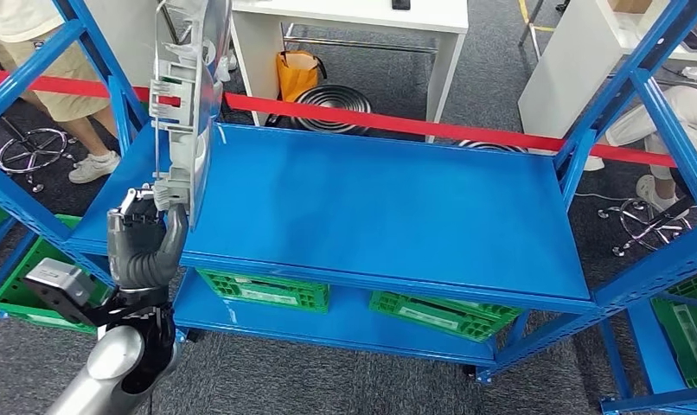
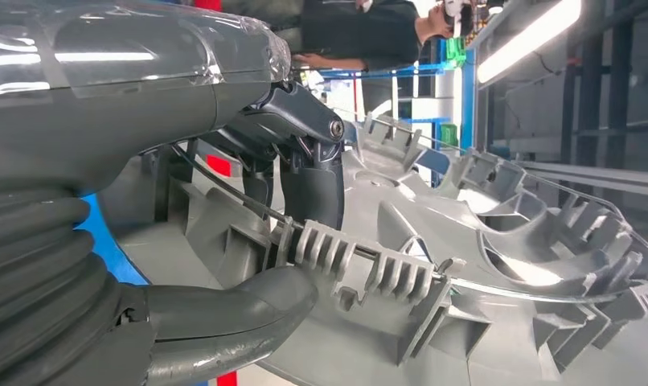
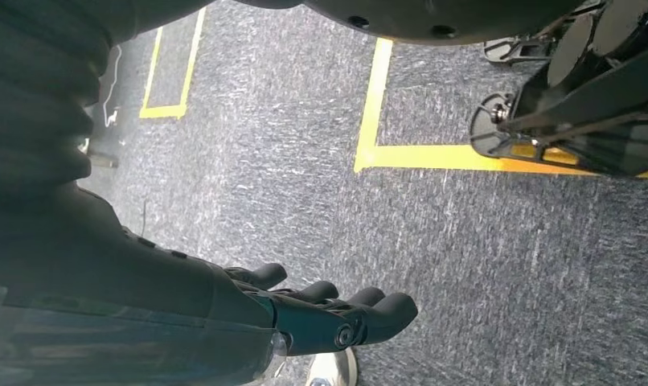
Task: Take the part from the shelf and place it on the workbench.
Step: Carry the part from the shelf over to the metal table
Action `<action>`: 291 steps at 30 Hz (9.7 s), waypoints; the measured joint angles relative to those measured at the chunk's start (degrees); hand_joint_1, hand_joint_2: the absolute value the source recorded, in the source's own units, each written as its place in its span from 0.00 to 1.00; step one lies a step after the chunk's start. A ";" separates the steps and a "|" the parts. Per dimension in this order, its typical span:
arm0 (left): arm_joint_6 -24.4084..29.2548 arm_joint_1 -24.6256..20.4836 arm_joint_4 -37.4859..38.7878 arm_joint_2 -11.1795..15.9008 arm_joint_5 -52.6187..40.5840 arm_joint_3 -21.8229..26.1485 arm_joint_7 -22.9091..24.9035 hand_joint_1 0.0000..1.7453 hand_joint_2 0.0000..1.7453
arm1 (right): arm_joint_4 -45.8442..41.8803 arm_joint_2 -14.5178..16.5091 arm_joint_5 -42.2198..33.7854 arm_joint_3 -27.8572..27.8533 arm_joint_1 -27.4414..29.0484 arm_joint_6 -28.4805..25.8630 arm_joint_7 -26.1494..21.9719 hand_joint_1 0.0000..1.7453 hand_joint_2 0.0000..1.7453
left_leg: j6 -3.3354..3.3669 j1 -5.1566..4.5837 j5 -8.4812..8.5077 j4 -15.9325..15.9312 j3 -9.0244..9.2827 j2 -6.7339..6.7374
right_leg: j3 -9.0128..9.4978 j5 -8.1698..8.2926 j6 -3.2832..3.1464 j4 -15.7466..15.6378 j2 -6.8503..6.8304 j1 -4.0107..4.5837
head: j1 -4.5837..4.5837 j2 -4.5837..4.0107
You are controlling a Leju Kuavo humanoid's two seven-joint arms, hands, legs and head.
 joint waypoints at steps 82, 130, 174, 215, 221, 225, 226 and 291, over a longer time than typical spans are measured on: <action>-4.12 0.67 3.81 -0.89 2.55 0.53 -2.32 1.00 1.00 | -1.11 0.04 0.16 -0.28 -0.91 -5.77 -5.33 0.00 1.00 | -4.71 1.65 -2.61 5.66 -2.37 0.42 | 2.53 7.43 -2.77 -12.73 -0.56 1.91 | -0.27 0.00; -6.09 -1.62 5.87 -2.03 3.03 -0.89 -3.29 1.00 1.00 | -1.87 -2.80 1.75 -2.80 -3.48 -15.27 -11.40 0.00 1.00 | -3.36 2.06 3.61 5.46 -9.86 -2.00 | 8.87 2.49 -1.91 -14.12 0.67 0.77 | -0.23 0.00; -6.61 -1.23 7.27 -2.73 2.81 -0.94 -3.38 1.00 1.00 | -2.16 -2.52 2.35 -3.23 -2.68 -14.19 -11.54 0.00 1.00 | -2.52 0.74 1.84 4.90 -7.27 2.09 | 8.38 3.37 -1.97 -14.39 -1.22 1.49 | -0.39 0.00; -6.03 -1.17 7.76 -2.99 2.26 -1.06 -3.21 1.00 1.00 | -2.44 -2.45 3.47 -3.23 -2.85 -12.94 -12.66 0.00 1.00 | -1.14 1.10 1.97 4.92 -7.68 0.97 | 1.49 -1.18 0.29 -1.24 -0.13 0.28 | -0.19 0.00; -6.03 -1.28 7.76 -3.04 2.22 -1.15 -3.21 1.00 1.00 | -2.46 -2.85 3.50 -3.23 -2.86 -13.21 -12.57 0.00 1.00 | -2.08 1.16 2.42 4.44 -7.94 0.99 | 7.77 3.77 -2.56 -14.76 -0.04 1.50 | -0.30 0.00; -6.01 -1.32 7.76 -3.06 2.22 -1.13 -3.24 1.00 1.00 | -2.44 -2.82 3.51 -3.25 -2.97 -13.25 -12.54 0.00 1.00 | -2.96 1.19 -0.19 7.70 -9.44 0.24 | 9.21 5.24 -2.85 -17.72 -0.50 0.98 | -0.50 0.00; -6.02 -1.31 7.77 -3.06 2.22 -1.15 -3.26 1.00 1.00 | -2.45 -2.78 3.52 -3.25 -3.02 -13.25 -12.54 0.00 1.00 | -3.09 1.17 -1.84 10.77 -10.95 0.07 | 9.30 5.30 -2.96 -17.87 -0.55 1.01 | -0.53 0.00; -4.78 -1.21 6.85 -2.43 0.57 -0.86 -0.87 1.00 1.00 | -2.95 -2.19 5.99 -3.20 -3.21 -10.10 -11.95 0.00 1.00 | -3.81 1.18 -2.45 18.03 -16.50 0.64 | 10.55 4.01 -3.13 -17.60 -1.52 0.60 | -1.27 0.00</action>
